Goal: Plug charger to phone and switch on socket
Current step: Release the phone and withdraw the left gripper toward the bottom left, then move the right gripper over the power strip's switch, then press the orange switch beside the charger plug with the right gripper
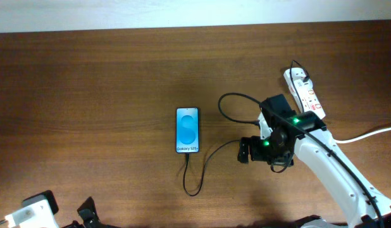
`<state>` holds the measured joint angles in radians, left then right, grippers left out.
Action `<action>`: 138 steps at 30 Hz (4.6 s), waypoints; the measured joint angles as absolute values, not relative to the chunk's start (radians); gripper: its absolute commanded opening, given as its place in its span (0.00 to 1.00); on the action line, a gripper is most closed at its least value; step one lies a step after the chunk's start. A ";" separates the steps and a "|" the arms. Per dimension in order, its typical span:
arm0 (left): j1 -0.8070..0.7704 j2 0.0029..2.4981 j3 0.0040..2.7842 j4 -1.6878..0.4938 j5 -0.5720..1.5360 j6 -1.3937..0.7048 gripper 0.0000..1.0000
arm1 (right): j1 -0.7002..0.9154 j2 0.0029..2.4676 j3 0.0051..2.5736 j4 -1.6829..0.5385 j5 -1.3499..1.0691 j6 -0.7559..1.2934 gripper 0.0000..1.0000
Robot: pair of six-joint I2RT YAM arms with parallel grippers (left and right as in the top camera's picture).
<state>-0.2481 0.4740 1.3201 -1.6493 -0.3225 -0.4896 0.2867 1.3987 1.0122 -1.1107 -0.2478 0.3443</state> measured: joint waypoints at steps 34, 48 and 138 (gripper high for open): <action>-0.248 0.474 1.320 -1.687 -0.323 -0.490 0.99 | -0.255 1.456 1.941 -1.490 -0.256 0.364 0.27; -0.248 0.474 1.320 -1.687 -0.323 -0.490 0.99 | -0.323 1.927 1.942 -1.424 -0.345 0.368 0.04; -0.248 0.474 1.320 -1.687 -0.323 -0.490 0.99 | -0.348 2.247 1.817 -1.180 -0.209 0.446 0.04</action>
<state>-0.2481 0.4740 1.3201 -1.6871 -0.3229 -0.4896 -0.3481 2.2475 1.8172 -1.1801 -0.2092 0.4458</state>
